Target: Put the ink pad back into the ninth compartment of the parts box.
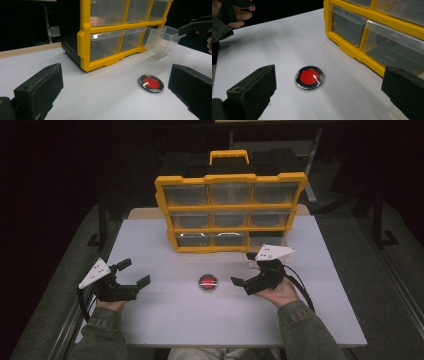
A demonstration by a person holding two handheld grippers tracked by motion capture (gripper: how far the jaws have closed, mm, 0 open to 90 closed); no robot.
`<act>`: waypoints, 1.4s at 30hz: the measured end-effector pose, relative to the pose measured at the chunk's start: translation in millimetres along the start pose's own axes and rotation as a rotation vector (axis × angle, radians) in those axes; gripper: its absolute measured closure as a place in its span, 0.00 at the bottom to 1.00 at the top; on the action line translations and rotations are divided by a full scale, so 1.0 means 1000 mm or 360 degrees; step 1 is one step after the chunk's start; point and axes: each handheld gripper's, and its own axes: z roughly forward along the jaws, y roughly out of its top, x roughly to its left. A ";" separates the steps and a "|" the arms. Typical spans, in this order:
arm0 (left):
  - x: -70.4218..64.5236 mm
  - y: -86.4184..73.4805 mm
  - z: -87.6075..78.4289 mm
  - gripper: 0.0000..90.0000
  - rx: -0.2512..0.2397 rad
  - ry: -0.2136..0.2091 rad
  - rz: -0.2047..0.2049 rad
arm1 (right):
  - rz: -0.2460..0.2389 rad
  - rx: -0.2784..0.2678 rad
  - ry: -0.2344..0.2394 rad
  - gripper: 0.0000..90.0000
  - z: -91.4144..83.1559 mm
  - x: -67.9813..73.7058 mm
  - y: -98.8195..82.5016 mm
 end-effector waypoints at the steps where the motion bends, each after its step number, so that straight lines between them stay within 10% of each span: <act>1: 0.000 0.000 0.000 0.00 0.0000 -0.0002 0.0001 | -0.0001 0.0003 0.0004 0.00 0.002 0.000 0.000; 42: 0.000 0.000 -0.001 0.00 -0.0002 -0.0006 -0.0001 | -0.0019 0.0202 0.0143 0.00 0.077 0.009 0.002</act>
